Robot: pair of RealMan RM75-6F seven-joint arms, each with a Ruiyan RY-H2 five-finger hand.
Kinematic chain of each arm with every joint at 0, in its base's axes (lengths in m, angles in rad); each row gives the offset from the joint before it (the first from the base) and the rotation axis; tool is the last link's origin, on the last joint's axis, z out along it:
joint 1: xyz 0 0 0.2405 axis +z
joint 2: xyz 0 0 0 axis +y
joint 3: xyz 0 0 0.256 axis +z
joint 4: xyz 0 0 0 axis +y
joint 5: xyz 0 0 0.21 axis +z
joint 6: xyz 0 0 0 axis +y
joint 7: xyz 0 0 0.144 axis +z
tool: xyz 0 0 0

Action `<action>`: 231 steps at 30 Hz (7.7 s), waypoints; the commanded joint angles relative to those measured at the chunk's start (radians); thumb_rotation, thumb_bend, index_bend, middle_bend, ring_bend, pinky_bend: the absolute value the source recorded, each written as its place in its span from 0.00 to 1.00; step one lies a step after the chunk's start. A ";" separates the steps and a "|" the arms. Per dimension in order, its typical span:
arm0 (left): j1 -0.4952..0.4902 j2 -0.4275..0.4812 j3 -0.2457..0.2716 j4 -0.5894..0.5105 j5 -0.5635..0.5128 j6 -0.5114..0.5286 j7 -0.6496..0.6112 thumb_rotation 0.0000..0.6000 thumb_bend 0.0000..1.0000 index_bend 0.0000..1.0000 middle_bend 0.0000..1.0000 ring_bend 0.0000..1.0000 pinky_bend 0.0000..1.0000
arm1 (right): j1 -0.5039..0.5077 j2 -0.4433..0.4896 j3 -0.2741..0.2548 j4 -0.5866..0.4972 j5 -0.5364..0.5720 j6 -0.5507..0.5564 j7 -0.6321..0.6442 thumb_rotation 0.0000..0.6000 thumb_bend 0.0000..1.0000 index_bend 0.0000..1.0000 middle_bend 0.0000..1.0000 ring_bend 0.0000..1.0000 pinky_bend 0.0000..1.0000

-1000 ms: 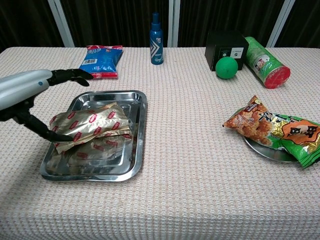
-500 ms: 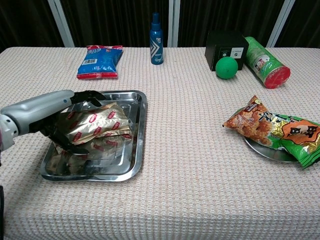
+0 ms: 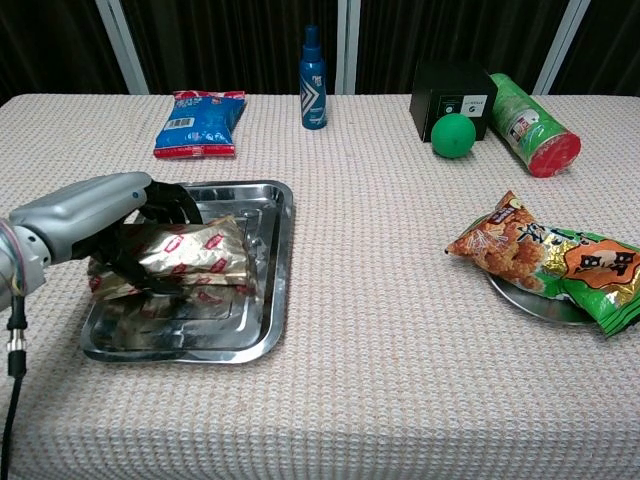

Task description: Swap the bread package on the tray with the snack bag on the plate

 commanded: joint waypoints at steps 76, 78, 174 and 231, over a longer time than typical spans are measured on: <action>0.257 0.386 0.199 0.072 0.174 0.355 -0.421 1.00 0.06 0.07 0.09 0.04 0.11 | 0.149 -0.190 0.023 -0.282 0.106 -0.206 -0.333 1.00 0.04 0.00 0.08 0.05 0.19; 0.277 0.388 0.206 0.091 0.196 0.371 -0.452 1.00 0.06 0.07 0.09 0.04 0.11 | 0.152 -0.212 0.019 -0.283 0.141 -0.217 -0.372 1.00 0.06 0.00 0.10 0.07 0.21; 0.421 0.343 0.118 0.280 0.313 0.394 -0.686 1.00 0.03 0.08 0.12 0.04 0.11 | 0.799 -0.427 0.175 0.115 0.362 -0.747 -0.405 1.00 0.00 0.00 0.07 0.01 0.13; 0.415 0.343 0.124 0.254 0.333 0.375 -0.636 1.00 0.03 0.08 0.12 0.04 0.11 | 0.483 -0.188 -0.095 0.014 0.092 -0.423 -0.215 1.00 0.03 0.30 0.37 0.31 0.49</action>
